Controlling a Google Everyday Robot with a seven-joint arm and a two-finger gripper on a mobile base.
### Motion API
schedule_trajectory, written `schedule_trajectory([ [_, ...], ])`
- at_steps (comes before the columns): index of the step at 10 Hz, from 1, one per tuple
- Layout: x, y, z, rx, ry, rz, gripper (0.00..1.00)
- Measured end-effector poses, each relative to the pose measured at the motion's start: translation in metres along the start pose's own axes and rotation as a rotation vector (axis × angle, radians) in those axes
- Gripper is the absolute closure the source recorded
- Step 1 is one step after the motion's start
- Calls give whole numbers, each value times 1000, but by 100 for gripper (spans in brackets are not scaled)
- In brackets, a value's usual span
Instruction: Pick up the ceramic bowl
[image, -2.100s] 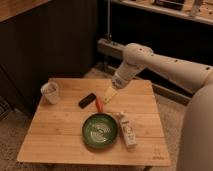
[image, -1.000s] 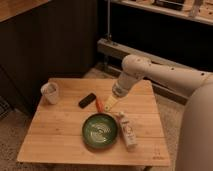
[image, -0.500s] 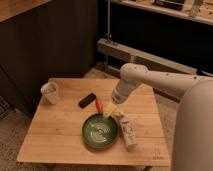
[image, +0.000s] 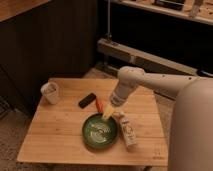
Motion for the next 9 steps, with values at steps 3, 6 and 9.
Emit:
schedule_trajectory([
  [3, 1, 1, 6, -2, 13, 15, 20],
  [6, 5, -1, 18, -8, 29, 22, 20],
  [9, 6, -2, 26, -11, 38, 30, 20],
])
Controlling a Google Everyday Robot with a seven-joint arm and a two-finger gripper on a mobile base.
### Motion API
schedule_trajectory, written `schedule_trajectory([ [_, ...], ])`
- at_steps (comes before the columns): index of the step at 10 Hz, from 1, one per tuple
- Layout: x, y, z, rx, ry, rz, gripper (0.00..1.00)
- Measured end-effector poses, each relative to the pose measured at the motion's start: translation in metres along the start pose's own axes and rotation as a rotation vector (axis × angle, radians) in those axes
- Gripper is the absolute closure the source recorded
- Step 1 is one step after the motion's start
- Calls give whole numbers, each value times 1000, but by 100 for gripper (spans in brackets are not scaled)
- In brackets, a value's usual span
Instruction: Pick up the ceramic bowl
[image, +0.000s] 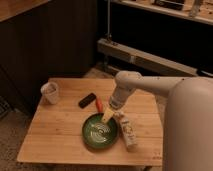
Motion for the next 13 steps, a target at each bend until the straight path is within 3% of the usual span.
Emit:
schedule_trajectory([
  [13, 17, -10, 36, -3, 46, 42, 23],
])
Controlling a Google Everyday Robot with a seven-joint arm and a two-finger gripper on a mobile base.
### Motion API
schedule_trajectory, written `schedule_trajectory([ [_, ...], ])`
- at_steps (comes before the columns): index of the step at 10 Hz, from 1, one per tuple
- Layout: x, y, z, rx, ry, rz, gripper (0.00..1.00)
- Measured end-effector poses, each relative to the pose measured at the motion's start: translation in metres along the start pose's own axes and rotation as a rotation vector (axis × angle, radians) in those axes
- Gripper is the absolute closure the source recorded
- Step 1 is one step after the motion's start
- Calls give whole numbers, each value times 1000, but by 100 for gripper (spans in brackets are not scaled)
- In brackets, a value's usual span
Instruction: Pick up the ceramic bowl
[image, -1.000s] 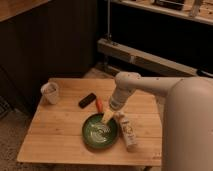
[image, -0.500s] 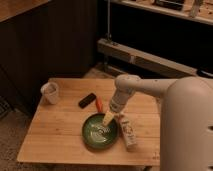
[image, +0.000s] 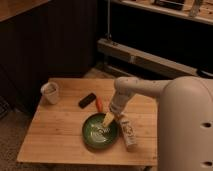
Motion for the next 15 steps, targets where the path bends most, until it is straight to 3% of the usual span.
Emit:
schedule_trajectory([
  [2, 3, -2, 6, 2, 13, 4, 34],
  [3, 2, -3, 10, 7, 17, 6, 51],
  [7, 3, -3, 14, 11, 34, 17, 90],
  [8, 1, -3, 12, 2, 31, 15, 93],
  [13, -8, 3, -47, -127, -20, -34, 93],
  [15, -11, 5, -47, -133, -10, -39, 93],
])
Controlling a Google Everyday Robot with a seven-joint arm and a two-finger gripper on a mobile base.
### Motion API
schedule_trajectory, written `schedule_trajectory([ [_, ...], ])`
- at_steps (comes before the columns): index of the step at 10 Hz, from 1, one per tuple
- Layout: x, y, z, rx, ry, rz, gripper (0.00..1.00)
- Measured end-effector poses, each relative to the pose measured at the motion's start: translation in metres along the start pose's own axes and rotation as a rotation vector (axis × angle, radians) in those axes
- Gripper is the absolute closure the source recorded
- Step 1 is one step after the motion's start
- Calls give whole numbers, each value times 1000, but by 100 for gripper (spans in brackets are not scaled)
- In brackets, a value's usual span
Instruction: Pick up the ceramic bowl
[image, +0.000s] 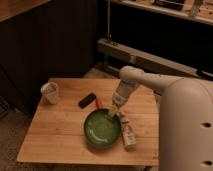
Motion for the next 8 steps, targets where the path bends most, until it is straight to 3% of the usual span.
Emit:
schedule_trajectory([
  [2, -4, -3, 4, -1, 4, -8, 93],
  [5, -13, 3, -9, -16, 6, -23, 93],
  [8, -20, 4, -9, -28, 8, -37, 93],
])
